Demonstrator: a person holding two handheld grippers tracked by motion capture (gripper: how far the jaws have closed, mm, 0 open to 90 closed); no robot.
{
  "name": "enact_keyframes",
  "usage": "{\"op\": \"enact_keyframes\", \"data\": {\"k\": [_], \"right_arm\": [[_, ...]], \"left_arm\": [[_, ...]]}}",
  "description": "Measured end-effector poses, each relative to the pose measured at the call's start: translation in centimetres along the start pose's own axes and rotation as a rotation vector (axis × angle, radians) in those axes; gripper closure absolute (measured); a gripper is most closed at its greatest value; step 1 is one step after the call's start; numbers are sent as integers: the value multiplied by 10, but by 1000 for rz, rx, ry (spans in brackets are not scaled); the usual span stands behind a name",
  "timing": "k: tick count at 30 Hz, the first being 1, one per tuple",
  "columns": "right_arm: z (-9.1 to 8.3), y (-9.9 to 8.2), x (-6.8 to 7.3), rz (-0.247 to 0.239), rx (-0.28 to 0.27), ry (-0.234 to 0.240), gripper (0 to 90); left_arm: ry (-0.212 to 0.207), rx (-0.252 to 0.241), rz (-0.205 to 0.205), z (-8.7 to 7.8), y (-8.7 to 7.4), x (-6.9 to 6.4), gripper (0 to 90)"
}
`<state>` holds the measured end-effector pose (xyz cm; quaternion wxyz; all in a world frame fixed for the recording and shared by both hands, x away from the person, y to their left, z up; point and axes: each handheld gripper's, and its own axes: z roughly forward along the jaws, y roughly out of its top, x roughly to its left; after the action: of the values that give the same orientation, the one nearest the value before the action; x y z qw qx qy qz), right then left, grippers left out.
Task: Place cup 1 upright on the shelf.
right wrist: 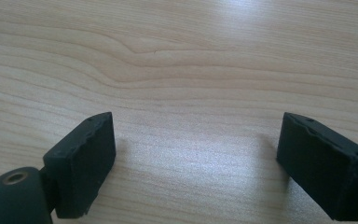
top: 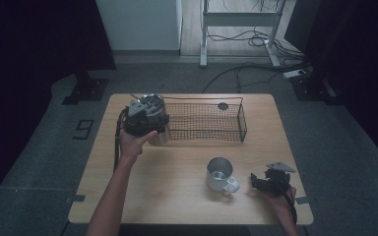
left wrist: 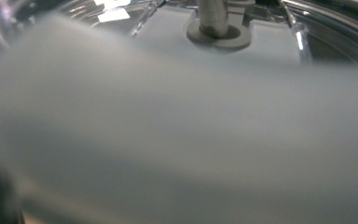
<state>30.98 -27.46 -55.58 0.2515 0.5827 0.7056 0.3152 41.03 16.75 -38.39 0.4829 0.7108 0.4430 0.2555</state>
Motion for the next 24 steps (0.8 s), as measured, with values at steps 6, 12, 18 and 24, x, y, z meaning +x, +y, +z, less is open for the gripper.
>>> {"op": "enact_keyframes", "data": {"k": [6, 12, 18, 24], "right_arm": [[0, 0, 0, 0, 0, 0, 115], [0, 0, 0, 0, 0, 0, 115], [0, 0, 0, -1, -1, 1, 118], [0, 0, 0, -1, -1, 1, 118]], "left_arm": [[-8, 8, -6, 8, 3, -2, 37], [-9, 6, -13, 12, 9, -1, 36], [-14, 4, -12, 17, 13, -2, 37], [-20, 11, -15, 23, 15, -3, 37]]}}
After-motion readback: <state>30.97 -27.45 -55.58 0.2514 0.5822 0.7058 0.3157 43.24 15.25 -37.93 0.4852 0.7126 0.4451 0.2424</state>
